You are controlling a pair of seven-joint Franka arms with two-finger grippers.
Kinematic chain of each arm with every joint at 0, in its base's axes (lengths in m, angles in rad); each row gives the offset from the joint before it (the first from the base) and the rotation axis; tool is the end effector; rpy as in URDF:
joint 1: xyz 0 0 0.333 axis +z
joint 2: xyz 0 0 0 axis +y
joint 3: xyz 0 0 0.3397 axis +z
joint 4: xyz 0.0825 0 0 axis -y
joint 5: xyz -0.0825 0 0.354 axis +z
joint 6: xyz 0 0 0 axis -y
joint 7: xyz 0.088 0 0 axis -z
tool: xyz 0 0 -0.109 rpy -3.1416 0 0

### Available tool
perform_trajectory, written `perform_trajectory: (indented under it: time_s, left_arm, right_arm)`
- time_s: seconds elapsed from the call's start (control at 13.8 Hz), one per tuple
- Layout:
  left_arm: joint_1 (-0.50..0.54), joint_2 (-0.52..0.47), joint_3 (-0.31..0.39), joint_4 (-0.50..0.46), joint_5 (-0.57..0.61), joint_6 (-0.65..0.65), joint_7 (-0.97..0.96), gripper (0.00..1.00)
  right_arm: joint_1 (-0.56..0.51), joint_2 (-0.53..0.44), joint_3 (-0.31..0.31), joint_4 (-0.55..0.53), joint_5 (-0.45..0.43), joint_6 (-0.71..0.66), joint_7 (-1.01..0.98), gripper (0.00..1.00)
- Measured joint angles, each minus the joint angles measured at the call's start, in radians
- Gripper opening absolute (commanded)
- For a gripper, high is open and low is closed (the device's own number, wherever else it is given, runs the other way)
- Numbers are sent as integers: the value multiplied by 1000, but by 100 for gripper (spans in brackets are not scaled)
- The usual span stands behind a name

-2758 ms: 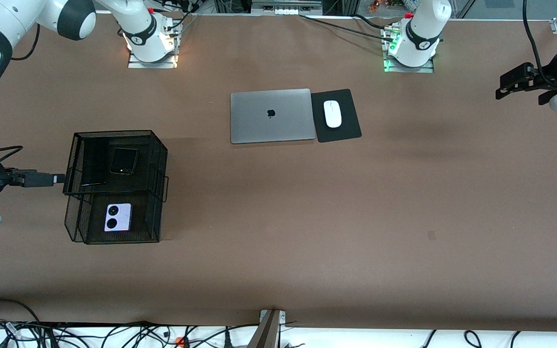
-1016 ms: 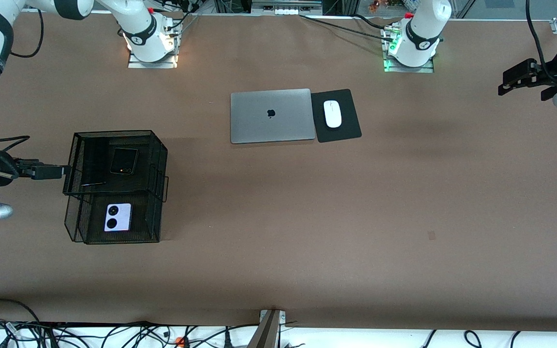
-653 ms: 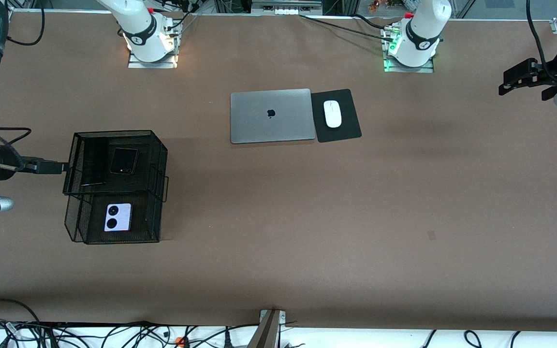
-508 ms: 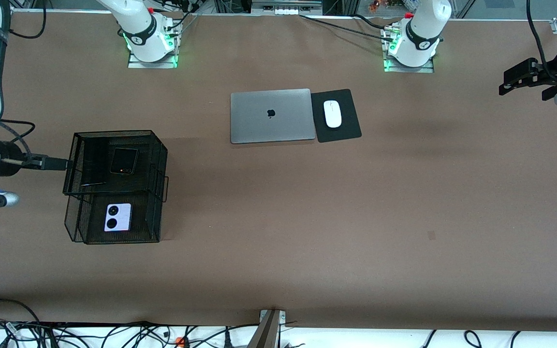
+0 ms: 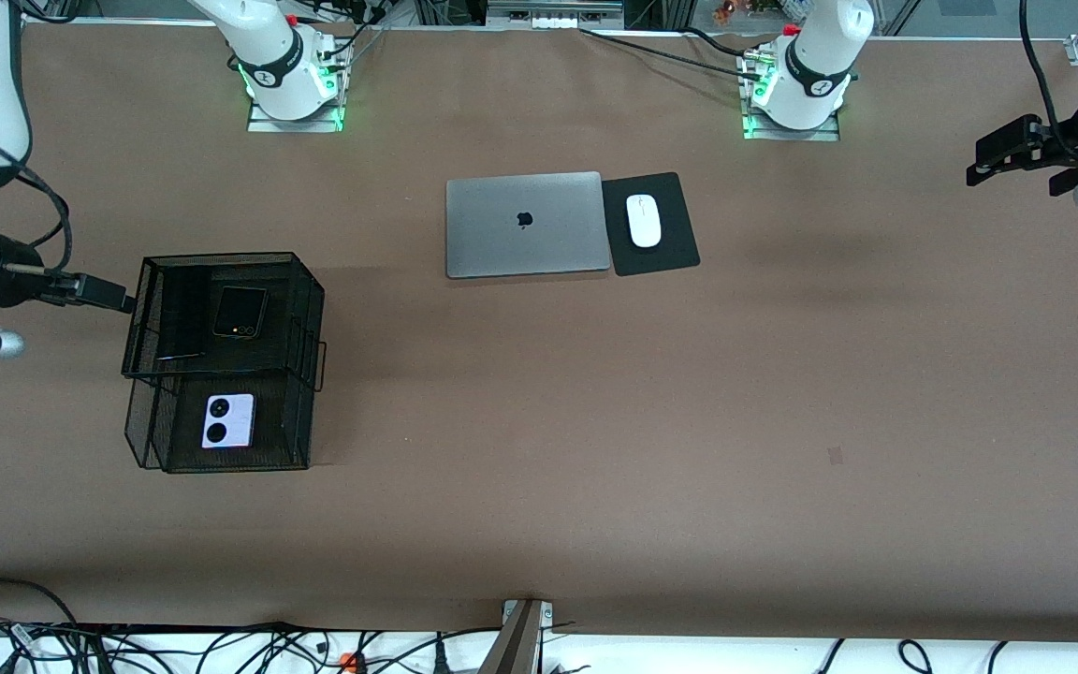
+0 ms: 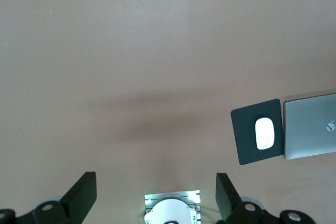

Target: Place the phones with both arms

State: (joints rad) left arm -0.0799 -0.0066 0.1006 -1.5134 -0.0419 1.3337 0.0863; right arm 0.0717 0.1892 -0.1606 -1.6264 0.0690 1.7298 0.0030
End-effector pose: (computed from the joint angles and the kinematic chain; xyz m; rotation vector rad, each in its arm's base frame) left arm 0.4962 0.0052 0.6558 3.0771 -0.1108 -0.2633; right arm 0.5852 -0.0380 0.5306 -3.0938 0.1612 0.1264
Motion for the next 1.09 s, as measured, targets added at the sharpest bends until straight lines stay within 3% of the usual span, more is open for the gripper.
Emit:
perform_trajectory:
  time_s: [0.22,0.44,0.65,1.09]
  left_arm:
    - [0,0,2,0,0,0,0,100]
    - [0,0,2,8,0,0,0,100]
    - [0,0,3,10,0,0,0,100]
    - [1,7,3,10,0,1,0,100]
  right_arm:
    - [10,-38,12,-8,-42,38,-1,100]
    - [32,-48,16,58,-59,-6,0,100]
    - [34,-60,15,125,-61,-95,2,100]
    - [-6,-52,36,121,-28,-118,9,100]
